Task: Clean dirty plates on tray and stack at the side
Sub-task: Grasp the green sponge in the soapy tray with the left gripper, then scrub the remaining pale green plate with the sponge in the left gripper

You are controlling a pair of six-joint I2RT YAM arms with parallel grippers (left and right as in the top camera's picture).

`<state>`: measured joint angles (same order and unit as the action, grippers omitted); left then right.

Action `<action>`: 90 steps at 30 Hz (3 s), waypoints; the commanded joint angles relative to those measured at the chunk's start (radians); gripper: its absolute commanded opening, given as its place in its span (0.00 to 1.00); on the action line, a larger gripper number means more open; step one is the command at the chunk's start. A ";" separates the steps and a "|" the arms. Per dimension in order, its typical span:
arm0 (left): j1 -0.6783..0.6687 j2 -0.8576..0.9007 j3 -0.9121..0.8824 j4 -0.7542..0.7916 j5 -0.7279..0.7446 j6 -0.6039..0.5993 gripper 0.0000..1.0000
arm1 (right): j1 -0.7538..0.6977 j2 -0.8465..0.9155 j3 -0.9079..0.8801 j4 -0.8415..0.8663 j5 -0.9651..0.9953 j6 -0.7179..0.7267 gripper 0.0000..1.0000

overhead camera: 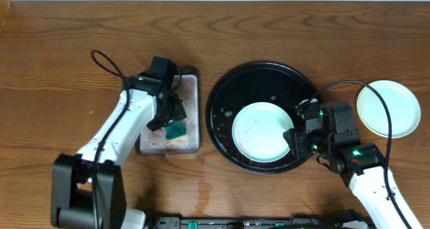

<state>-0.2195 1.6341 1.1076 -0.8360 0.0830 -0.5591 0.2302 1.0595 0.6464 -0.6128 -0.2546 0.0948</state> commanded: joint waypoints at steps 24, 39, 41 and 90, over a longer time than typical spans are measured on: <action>0.000 0.105 0.049 0.055 -0.029 0.166 0.54 | 0.002 -0.006 0.014 -0.024 -0.004 0.005 0.43; 0.000 0.094 -0.143 0.161 -0.007 0.075 0.46 | -0.005 -0.006 0.014 -0.018 0.071 0.089 0.45; 0.000 0.094 -0.164 0.185 -0.007 0.075 0.19 | -0.016 -0.004 0.014 -0.018 0.071 0.088 0.47; -0.584 0.335 0.132 0.483 0.201 -0.076 0.08 | -0.118 0.502 0.013 0.191 -0.049 0.095 0.01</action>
<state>-0.7952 1.9091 1.2320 -0.3756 0.2642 -0.5732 0.1032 1.5398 0.6601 -0.4080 -0.3454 0.1787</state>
